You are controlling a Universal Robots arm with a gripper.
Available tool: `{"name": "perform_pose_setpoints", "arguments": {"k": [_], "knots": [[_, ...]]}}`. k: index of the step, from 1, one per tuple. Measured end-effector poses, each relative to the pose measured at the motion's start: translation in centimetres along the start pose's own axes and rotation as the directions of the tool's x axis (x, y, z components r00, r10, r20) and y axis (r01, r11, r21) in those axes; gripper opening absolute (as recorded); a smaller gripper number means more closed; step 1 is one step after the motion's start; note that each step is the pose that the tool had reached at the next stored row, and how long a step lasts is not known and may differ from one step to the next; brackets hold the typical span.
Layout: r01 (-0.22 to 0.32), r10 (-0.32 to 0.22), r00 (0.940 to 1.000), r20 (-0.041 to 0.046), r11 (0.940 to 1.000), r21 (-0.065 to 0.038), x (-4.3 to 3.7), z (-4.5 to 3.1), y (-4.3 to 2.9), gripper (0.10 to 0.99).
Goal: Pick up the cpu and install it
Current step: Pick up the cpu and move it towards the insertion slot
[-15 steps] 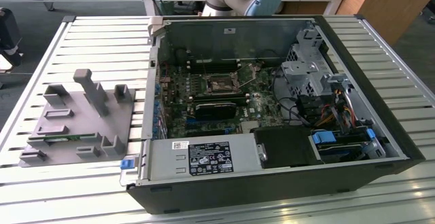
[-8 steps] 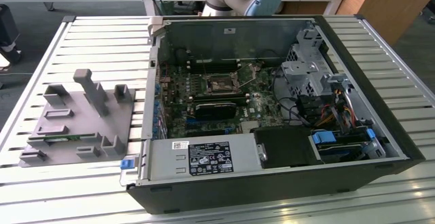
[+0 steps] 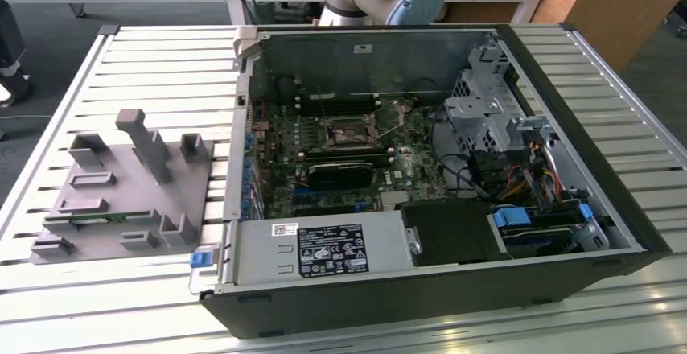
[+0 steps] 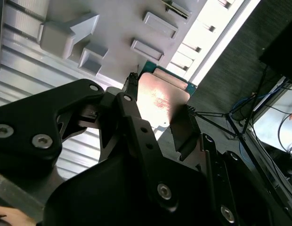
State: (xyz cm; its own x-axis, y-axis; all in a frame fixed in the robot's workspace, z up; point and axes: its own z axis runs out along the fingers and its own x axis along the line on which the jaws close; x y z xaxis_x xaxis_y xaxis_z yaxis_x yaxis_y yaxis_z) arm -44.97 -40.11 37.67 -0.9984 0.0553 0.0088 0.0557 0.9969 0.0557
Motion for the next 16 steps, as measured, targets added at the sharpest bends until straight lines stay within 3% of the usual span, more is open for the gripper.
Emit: {"name": "perform_pose_setpoints", "arguments": {"k": [6,16], "knots": [[0.0,0.0,1.0,0.0,1.0,0.0,0.01,-0.74,0.06,0.525],[0.0,0.0,1.0,0.0001,1.0,0.0,0.03,-2.64,0.21,0.525]]}}
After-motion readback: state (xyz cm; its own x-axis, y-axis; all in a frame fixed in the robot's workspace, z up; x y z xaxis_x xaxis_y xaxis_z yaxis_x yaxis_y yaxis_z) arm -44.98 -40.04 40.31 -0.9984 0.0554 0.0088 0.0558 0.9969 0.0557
